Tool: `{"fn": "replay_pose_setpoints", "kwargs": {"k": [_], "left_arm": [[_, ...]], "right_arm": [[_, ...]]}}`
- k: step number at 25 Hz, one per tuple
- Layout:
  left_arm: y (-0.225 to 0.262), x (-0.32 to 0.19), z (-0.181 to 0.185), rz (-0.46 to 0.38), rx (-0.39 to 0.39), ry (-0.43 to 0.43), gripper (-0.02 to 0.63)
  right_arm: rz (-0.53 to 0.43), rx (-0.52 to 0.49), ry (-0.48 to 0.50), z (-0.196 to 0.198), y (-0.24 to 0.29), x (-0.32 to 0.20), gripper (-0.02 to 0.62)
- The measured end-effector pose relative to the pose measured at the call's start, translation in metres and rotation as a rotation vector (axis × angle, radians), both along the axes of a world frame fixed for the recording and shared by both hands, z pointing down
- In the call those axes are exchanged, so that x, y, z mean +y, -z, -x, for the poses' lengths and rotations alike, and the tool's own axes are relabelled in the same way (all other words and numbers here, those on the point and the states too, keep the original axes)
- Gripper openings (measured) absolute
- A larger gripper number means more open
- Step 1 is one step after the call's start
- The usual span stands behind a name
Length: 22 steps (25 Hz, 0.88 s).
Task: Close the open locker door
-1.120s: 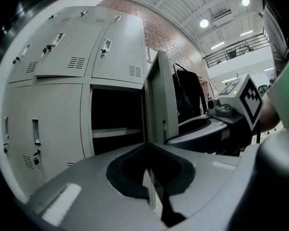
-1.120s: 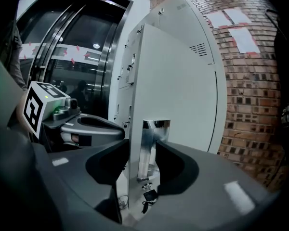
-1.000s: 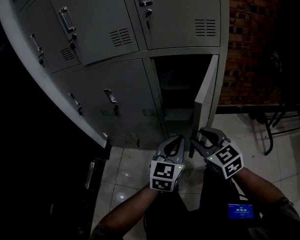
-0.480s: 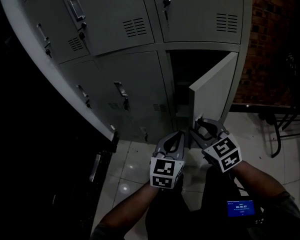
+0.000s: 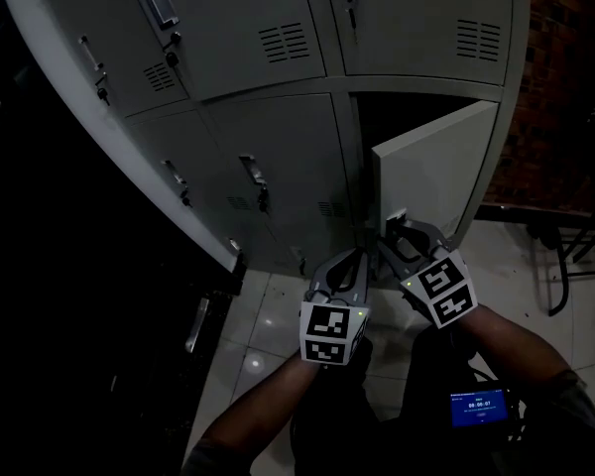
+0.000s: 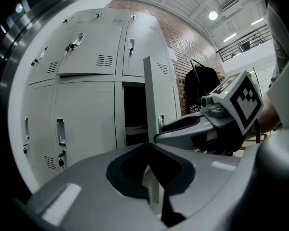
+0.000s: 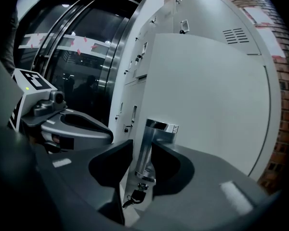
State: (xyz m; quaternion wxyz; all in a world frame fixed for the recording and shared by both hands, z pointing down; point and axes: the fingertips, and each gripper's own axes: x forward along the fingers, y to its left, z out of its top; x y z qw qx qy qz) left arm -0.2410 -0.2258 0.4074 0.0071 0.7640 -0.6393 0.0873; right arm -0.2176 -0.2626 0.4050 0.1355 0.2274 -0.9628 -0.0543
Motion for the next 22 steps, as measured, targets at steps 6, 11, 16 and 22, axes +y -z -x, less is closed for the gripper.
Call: {"fn": "replay_pose_setpoints", "kwargs": {"k": [6, 11, 16, 22], "left_arm": [[0.0, -0.012, 0.023, 0.002, 0.0, 0.039, 0.002], [-0.003, -0.021, 0.036, 0.013, 0.003, 0.062, 0.002], [-0.003, -0.028, 0.047, 0.011, -0.013, 0.072, 0.002], [-0.005, -0.034, 0.062, 0.015, -0.01, 0.086, 0.002]], "right_arm": [[-0.023, 0.015, -0.018, 0.021, -0.001, -0.023, 0.126], [-0.037, 0.027, -0.04, 0.036, -0.004, -0.042, 0.117], [-0.058, 0.043, -0.095, 0.045, -0.005, -0.068, 0.071], [-0.061, 0.053, -0.152, 0.057, -0.007, -0.094, 0.061]]}}
